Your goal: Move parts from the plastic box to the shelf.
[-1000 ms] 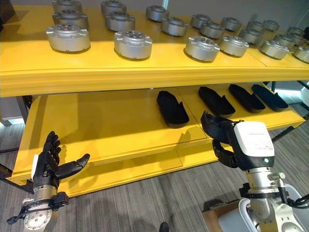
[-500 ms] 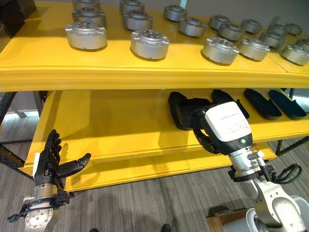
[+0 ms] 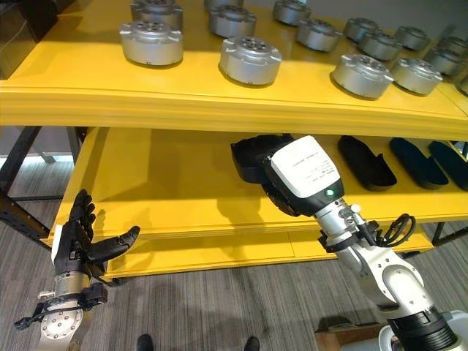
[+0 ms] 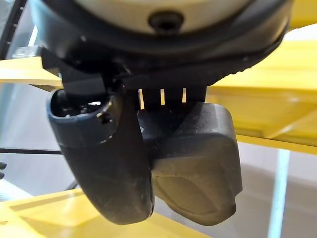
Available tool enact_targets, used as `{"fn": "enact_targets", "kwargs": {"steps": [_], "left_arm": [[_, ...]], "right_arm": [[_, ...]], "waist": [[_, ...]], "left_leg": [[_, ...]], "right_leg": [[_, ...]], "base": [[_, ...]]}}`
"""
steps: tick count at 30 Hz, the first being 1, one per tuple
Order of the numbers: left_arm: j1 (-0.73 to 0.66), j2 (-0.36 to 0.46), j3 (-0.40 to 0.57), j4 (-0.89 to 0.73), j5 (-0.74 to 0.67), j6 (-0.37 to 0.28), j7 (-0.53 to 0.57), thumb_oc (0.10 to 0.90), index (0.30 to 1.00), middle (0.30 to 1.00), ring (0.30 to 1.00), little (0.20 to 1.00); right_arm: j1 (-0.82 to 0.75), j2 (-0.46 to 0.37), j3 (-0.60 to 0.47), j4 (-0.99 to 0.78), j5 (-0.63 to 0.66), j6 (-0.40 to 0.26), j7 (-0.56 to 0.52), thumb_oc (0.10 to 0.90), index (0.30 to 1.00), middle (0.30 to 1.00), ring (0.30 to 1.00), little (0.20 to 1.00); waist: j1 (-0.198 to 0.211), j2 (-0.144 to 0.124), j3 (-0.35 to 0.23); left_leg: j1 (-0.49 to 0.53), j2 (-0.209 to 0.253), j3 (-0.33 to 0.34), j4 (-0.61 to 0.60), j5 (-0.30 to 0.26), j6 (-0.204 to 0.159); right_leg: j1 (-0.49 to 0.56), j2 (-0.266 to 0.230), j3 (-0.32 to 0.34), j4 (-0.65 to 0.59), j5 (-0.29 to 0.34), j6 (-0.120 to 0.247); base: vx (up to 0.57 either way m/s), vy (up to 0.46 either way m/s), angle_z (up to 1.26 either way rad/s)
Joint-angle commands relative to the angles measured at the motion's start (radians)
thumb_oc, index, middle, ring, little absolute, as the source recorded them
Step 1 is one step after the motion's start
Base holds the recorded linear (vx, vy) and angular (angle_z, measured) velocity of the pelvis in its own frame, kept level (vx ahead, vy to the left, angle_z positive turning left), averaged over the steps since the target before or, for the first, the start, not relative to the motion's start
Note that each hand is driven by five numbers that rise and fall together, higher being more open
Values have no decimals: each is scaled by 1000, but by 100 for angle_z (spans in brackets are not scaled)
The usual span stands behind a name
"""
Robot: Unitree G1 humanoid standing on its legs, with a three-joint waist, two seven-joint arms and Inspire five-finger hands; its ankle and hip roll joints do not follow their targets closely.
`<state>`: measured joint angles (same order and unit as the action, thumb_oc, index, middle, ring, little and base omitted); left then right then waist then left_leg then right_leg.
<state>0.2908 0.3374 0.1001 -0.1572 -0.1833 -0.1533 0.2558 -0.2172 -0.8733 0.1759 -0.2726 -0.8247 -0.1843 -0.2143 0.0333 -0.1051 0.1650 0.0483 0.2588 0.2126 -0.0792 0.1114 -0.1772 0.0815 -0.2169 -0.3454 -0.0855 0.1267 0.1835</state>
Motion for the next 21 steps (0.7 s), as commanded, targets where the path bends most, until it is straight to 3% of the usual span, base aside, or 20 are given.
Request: {"fn": "enact_targets", "kwargs": {"steps": [1,11,21], "left_arm": [[-78,83,12,-96,18,-100,24,900,1000,1000,1000,1000],[-87,96,-13,-92,-6,-107,24,900,1000,1000,1000,1000],[-144,134,-87,-74,-79,-124,18,900,1000,1000,1000,1000]], "right_arm": [[-205,-10,-41,-24,2,46,-74,400,300,300,300,300],[-351,93,77,103,34,80,-81,400,300,300,300,300],[-427,213,107,394,167,169,-149,400,300,300,300,300]], "waist": [[6,-25,-47],[58,-14,-18],[115,27,87]], "left_leg": [[33,-25,-15,2,-61,75],[-11,-41,-63,10,-52,83],[-125,-84,-136,71,-47,101]], "right_leg": [[-26,-29,-6,118,-54,7],[-30,-52,-58,145,-58,8],[-81,-107,-128,219,-64,11]], "base": [[5,-4,15],[-1,2,17],[-51,23,27]]}}
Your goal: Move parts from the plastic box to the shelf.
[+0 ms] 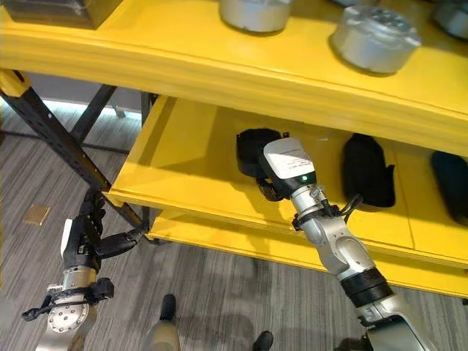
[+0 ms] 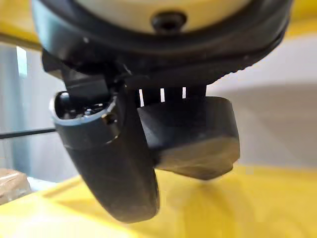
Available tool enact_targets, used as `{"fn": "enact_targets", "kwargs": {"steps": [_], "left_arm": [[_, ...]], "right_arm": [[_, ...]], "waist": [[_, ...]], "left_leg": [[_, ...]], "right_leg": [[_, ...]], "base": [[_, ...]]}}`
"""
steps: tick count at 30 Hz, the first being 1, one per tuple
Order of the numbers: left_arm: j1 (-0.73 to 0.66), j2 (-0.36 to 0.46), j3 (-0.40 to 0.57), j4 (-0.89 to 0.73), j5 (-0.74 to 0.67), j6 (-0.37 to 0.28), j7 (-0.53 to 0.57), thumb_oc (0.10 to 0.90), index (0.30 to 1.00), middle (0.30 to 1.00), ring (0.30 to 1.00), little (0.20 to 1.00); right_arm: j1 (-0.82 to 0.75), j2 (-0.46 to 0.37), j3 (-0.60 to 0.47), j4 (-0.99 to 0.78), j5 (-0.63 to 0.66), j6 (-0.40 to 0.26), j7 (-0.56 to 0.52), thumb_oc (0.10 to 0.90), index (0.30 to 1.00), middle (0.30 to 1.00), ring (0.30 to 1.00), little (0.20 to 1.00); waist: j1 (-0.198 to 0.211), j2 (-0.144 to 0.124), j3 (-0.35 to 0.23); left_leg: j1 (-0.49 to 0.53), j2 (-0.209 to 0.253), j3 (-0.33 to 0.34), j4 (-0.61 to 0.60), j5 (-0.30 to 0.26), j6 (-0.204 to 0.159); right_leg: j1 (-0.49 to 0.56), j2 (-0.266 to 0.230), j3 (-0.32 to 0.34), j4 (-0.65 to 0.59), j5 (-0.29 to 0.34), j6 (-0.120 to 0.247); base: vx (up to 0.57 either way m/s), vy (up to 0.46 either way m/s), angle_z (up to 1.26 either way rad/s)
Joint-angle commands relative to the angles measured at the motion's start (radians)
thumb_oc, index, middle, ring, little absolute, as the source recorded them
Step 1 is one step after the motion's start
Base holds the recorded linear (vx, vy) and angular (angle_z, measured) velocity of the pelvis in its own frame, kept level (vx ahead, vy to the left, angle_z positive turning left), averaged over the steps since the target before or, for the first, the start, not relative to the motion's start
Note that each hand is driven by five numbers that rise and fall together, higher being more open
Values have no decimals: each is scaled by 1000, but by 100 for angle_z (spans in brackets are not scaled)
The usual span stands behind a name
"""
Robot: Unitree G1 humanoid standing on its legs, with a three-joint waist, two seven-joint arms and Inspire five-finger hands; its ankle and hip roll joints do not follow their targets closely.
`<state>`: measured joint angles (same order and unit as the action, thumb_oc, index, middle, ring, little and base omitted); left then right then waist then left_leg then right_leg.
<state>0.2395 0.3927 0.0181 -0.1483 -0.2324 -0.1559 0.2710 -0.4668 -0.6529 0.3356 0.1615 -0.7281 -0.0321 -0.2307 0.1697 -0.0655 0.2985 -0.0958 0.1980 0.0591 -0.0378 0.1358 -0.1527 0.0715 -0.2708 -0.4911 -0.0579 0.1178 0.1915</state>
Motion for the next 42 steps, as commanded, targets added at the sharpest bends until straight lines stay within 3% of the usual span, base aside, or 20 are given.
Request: {"fn": "enact_targets", "kwargs": {"steps": [1,8,15,26,42], "left_arm": [[-98,82,-8,-80,-32,-122,5,900,1000,1000,1000,1000],[-159,107,-42,-75,-48,-133,29,900,1000,1000,1000,1000],[-183,95,-65,-63,-55,-133,45,900,1000,1000,1000,1000],[-181,98,-66,-58,-66,-142,47,900,1000,1000,1000,1000],[-170,117,-64,-47,-94,-157,19,900,1000,1000,1000,1000]], "right_arm": [[-182,0,-55,-27,82,19,-140,400,300,300,300,300],[-263,31,-31,100,135,55,-177,400,300,300,300,300],[-252,80,-16,173,149,72,-173,400,300,300,300,300],[-310,94,36,345,194,75,-161,400,300,300,300,300],[-427,-23,142,547,180,73,-119,400,300,300,300,300]], "waist": [[-20,-9,-37],[-14,35,77],[-28,67,134],[-43,84,174],[-41,84,181]], "left_leg": [[10,-27,14,37,-72,79],[-103,-44,-7,171,-99,87],[-172,-55,-6,261,-130,91],[-226,-53,3,320,-146,90],[-226,-49,3,307,-141,85]], "right_leg": [[-79,-58,17,199,-56,3],[-172,-114,33,304,-63,-3],[-231,-150,58,371,-71,-10],[-302,-164,96,424,-81,-20],[-327,-159,99,433,-80,-19]], "base": [[-133,51,24],[-121,58,6],[-65,58,7],[-36,20,-4],[0,0,0]]}}
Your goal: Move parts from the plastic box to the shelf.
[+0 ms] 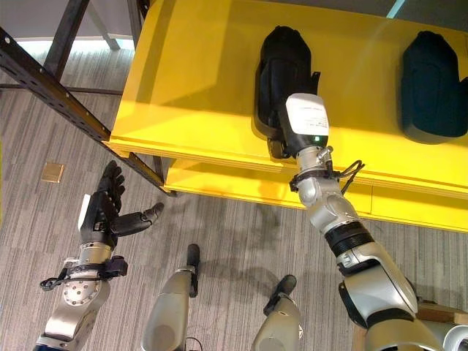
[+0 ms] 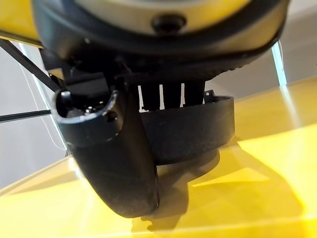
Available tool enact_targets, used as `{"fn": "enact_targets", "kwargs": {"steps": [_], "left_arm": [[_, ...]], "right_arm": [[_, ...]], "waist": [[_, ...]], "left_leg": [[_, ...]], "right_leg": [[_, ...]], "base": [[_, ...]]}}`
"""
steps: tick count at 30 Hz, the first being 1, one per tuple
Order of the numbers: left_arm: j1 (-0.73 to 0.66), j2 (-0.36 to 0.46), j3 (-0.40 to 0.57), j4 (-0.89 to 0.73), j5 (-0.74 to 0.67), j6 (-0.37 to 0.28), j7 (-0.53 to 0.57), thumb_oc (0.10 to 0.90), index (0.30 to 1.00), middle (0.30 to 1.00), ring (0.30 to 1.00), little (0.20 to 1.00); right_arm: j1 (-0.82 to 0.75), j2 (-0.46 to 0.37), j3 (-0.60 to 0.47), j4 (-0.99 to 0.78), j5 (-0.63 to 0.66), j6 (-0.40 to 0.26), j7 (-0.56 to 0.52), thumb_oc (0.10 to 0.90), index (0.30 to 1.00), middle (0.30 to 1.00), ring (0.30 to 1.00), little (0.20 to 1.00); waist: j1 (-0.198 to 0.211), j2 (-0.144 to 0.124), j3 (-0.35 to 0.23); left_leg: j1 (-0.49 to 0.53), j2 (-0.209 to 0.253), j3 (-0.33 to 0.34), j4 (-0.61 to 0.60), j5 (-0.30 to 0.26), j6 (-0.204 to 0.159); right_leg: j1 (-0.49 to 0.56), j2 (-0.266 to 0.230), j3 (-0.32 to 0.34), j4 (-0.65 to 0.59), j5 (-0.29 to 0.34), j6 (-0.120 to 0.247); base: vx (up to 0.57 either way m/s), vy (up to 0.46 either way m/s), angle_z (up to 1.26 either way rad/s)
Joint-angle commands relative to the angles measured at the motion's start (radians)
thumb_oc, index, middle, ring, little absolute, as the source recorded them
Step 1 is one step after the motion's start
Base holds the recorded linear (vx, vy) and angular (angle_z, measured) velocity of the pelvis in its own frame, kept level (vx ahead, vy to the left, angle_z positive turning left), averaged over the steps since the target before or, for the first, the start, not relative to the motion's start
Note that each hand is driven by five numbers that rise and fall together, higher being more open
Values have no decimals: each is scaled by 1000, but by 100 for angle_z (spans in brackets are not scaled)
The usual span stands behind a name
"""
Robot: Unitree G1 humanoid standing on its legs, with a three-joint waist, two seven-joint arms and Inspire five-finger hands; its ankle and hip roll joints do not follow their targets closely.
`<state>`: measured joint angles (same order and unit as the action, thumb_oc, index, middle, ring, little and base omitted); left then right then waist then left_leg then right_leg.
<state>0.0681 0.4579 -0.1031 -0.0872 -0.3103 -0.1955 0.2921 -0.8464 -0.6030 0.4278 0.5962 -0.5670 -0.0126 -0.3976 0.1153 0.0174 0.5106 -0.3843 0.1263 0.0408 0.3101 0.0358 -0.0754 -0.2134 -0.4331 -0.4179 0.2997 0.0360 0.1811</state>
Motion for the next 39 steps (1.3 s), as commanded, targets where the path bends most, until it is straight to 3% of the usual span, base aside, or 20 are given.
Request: {"fn": "enact_targets", "kwargs": {"steps": [1,39], "left_arm": [[1,52,57,-108,-16,-117,-2,900,1000,1000,1000,1000],[-12,67,64,-112,-60,-130,-15,900,1000,1000,1000,1000]], "right_arm": [[-49,-73,50,114,19,53,48,400,300,300,300,300],[-219,-133,81,365,118,76,14,400,300,300,300,300]], "waist": [[13,1,-31],[8,13,-21]], "left_leg": [[63,23,21,-41,-41,8],[61,26,15,-58,-25,2]], "right_leg": [[-42,4,26,76,1,-9],[-58,14,28,85,6,-9]], "base": [[-2,-24,-4],[0,-1,0]]}}
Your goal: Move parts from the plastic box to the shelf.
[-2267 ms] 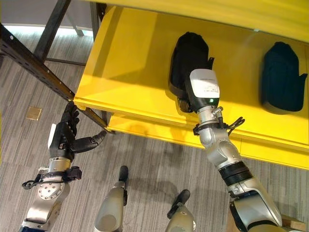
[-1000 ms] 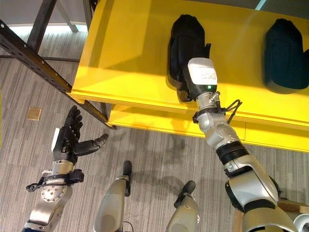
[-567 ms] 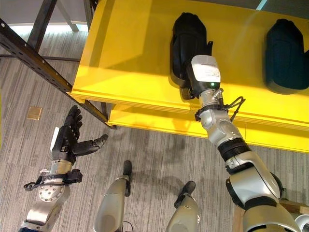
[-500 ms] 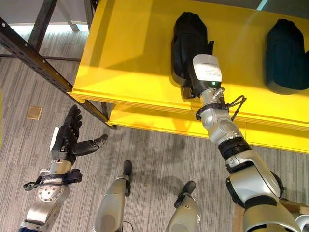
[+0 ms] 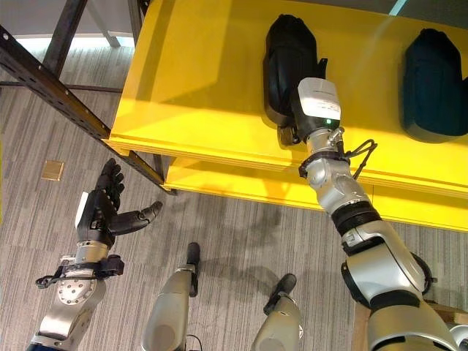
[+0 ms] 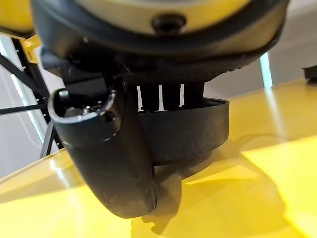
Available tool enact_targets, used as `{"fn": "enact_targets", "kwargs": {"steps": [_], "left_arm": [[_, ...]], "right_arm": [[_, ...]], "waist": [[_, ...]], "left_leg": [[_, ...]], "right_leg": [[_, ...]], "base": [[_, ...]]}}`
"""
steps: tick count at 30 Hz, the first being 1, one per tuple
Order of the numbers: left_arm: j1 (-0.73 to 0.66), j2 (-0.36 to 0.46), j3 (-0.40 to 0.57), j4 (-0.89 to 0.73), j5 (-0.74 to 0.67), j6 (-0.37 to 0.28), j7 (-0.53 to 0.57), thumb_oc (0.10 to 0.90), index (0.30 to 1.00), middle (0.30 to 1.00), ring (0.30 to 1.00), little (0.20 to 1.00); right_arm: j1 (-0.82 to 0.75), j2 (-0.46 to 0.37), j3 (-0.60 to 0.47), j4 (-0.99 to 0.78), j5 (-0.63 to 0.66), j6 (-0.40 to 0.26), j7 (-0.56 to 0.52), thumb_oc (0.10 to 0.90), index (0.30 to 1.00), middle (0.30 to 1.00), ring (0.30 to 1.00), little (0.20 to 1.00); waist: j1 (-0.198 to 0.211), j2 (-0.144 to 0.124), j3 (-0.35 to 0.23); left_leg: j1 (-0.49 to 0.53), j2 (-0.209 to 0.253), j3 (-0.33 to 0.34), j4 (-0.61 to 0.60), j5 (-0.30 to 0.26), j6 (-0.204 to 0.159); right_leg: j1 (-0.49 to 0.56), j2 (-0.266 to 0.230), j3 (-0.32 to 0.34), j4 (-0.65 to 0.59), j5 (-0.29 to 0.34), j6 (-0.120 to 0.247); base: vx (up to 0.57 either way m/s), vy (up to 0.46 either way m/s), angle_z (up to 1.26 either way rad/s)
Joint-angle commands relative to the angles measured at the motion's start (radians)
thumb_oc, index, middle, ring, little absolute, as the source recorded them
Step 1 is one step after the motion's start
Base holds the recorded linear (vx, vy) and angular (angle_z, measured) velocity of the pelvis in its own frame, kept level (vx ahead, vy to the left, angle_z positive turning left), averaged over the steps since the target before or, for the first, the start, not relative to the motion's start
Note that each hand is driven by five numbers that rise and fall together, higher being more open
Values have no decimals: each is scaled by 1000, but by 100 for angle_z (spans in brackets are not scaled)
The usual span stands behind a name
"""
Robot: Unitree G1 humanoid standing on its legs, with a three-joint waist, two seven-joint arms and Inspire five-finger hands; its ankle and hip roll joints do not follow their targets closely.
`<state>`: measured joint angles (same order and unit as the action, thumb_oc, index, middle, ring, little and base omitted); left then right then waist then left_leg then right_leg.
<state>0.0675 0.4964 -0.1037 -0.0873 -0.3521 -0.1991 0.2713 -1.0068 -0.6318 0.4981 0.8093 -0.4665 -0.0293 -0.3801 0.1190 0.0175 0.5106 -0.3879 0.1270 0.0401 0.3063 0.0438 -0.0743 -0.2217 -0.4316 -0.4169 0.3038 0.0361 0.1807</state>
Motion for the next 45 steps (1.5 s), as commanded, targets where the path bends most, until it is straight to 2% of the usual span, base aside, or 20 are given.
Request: {"fn": "enact_targets", "kwargs": {"steps": [1,19,20,21,26,37,38,45], "left_arm": [[-14,29,64,-110,-20,-126,6,900,1000,1000,1000,1000],[-17,37,57,-113,-26,-130,4,900,1000,1000,1000,1000],[-15,38,59,-113,-26,-131,3,900,1000,1000,1000,1000],[-15,37,61,-114,-26,-131,4,900,1000,1000,1000,1000],[-17,36,63,-110,-25,-131,8,900,1000,1000,1000,1000],[-21,33,89,-109,-6,-122,28,900,1000,1000,1000,1000],[-24,31,97,-111,2,-121,33,900,1000,1000,1000,1000],[-23,30,108,-118,19,-115,38,900,1000,1000,1000,1000]], "right_arm": [[-64,-107,11,164,22,93,-3,400,300,300,300,300],[-96,-111,14,233,47,99,-13,400,300,300,300,300],[-102,-112,17,235,47,99,-12,563,528,528,528,528],[-108,-113,19,227,43,97,-13,900,1000,1000,1000,1000],[-110,-118,17,204,41,99,-17,900,1000,1000,1000,1000],[-86,-186,-46,-166,-39,105,-38,900,1000,1000,1000,1000],[-66,-193,-80,-252,-54,98,-47,900,1000,1000,1000,1000],[-12,-201,-149,-425,-100,80,-47,900,1000,1000,1000,1000]], "waist": [[5,12,-21],[10,16,-20],[10,17,-21],[9,17,-20],[8,15,-21],[-8,3,-20],[-12,2,-20],[-17,-2,-21]], "left_leg": [[63,24,15,-52,-33,2],[55,19,13,-50,-30,4],[56,18,12,-53,-29,4],[57,17,13,-54,-29,5],[56,18,13,-52,-29,5],[44,19,15,-41,-30,6],[43,20,17,-37,-33,6],[34,22,15,-28,-35,7]], "right_leg": [[-52,12,28,82,7,-8],[-57,6,27,83,15,-5],[-56,6,27,81,16,-4],[-57,7,27,82,17,-4],[-59,6,28,84,16,-4],[-72,10,35,92,19,-6],[-74,9,38,94,17,-6],[-78,9,40,101,12,-8]], "base": [[0,0,0],[0,0,1],[-8,9,3],[0,0,0],[0,0,0],[1,0,0],[0,0,0],[0,0,0]]}}
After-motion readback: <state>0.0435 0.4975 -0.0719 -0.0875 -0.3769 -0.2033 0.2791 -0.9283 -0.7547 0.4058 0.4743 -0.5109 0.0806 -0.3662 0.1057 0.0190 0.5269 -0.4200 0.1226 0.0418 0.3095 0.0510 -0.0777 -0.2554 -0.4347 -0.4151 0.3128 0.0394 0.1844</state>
